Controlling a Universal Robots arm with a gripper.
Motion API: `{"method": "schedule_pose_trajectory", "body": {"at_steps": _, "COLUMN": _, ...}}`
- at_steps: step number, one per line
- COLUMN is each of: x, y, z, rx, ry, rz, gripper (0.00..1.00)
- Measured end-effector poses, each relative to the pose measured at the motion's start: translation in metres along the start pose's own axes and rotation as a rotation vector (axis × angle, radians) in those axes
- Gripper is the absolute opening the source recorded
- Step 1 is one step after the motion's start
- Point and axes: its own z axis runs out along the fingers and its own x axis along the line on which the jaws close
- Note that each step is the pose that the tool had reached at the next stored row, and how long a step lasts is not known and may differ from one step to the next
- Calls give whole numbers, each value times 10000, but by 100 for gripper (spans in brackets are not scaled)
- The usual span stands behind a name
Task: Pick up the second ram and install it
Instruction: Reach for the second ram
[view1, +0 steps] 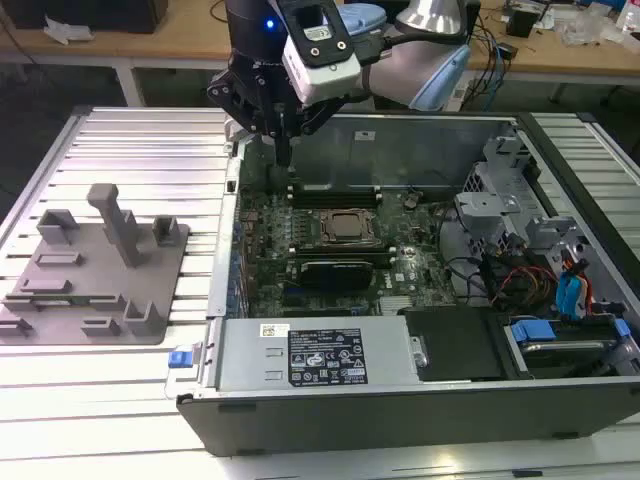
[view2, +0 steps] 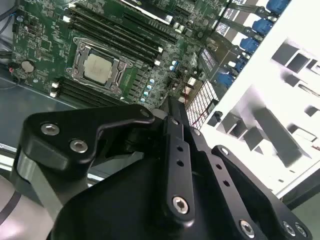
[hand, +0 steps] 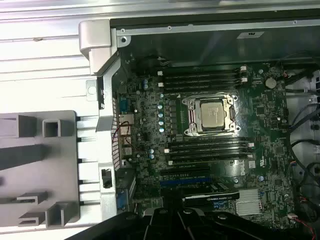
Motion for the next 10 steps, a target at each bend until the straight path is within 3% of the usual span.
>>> {"method": "schedule_pose_trajectory", "body": {"at_steps": 7, "x": 2, "y": 0, "z": 0, "rx": 0, "ry": 0, "rz": 0, "gripper": 8}}
{"method": "schedule_pose_trajectory", "body": {"at_steps": 10, "x": 43, "y": -3, "z": -1, "rx": 0, "ry": 0, "rz": 1, "gripper": 8}}
